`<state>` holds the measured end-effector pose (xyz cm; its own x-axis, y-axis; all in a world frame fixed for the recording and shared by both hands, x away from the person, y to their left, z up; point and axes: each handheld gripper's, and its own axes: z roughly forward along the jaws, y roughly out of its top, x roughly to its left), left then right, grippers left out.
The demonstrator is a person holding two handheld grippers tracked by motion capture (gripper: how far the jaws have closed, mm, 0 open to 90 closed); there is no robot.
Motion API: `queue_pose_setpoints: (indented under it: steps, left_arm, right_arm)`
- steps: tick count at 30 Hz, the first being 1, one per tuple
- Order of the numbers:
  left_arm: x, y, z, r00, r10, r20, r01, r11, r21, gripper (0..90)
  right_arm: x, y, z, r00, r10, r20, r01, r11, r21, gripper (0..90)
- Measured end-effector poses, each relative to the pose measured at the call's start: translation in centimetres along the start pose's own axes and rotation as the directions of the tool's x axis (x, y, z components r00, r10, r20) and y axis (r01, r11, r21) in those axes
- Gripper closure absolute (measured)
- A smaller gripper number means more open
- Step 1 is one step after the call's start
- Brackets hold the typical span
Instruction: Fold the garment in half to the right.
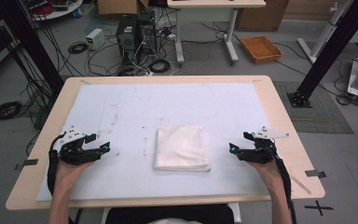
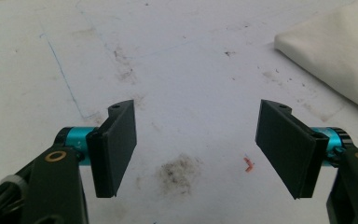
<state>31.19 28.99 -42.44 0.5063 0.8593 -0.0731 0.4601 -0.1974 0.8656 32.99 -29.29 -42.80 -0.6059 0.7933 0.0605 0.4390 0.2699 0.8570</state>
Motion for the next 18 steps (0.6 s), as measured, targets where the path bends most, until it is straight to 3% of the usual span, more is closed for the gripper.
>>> queue_pose_setpoints:
  steps: [18]
  left_arm:
    - [-0.19,0.08,0.03,1.0,0.005,0.002,-0.005,1.0,0.003,29.1]
  right_arm:
    - [0.12,0.11,-0.1,1.0,-0.003,-0.008,0.003,1.0,-0.009,20.5]
